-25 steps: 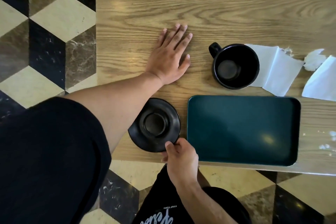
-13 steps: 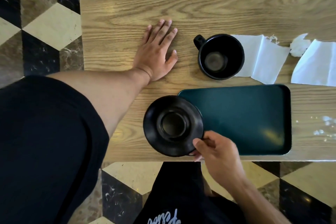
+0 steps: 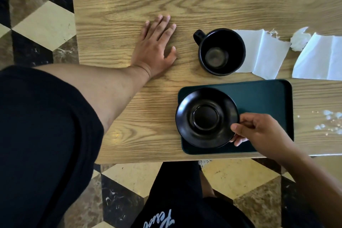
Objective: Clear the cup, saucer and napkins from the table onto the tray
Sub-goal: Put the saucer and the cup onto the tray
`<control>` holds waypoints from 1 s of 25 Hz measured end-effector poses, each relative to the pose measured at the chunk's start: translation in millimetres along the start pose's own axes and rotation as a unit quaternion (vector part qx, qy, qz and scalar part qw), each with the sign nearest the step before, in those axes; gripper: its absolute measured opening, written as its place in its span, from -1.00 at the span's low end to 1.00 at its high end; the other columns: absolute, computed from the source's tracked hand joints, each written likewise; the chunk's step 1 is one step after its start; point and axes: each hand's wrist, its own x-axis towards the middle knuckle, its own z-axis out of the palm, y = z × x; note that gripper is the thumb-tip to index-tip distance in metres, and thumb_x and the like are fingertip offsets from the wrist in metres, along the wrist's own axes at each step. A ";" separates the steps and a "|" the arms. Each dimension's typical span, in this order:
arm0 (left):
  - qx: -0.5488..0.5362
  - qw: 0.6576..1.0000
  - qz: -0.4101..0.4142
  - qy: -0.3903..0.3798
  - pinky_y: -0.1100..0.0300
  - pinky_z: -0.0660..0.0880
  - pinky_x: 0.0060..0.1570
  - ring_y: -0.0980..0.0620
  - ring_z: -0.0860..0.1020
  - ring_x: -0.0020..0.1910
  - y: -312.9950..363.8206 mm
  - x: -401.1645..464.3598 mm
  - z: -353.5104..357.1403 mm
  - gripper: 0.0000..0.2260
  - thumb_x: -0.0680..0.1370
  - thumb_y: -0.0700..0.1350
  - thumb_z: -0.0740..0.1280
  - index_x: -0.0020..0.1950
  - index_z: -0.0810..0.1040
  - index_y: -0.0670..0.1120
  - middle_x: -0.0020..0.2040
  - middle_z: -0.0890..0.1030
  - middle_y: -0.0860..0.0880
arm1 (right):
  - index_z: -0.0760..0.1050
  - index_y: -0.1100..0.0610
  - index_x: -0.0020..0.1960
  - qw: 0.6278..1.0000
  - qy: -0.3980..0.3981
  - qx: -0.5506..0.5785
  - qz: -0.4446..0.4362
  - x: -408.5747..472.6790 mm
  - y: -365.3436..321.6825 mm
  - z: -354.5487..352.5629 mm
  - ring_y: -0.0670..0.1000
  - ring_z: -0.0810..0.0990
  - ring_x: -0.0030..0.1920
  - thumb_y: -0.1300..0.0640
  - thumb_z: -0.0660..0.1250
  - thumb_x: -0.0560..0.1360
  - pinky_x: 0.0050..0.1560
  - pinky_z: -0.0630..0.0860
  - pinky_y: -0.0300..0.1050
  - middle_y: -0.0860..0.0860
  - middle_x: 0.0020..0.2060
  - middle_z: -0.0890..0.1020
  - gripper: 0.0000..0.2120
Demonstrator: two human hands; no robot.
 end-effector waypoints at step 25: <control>-0.011 1.000 -0.004 0.007 -0.11 -0.06 0.64 -0.09 0.07 0.68 -2.0 -1.2 5.7 -0.43 0.64 0.10 0.14 0.62 0.30 -0.11 0.68 0.19 -0.12 | 0.61 0.09 -0.16 0.988 -0.034 -0.149 0.008 -3.8 6.3 0.2 -0.11 0.71 -0.37 0.13 0.39 0.63 -0.40 0.58 -0.25 -0.08 -0.33 0.76 -0.82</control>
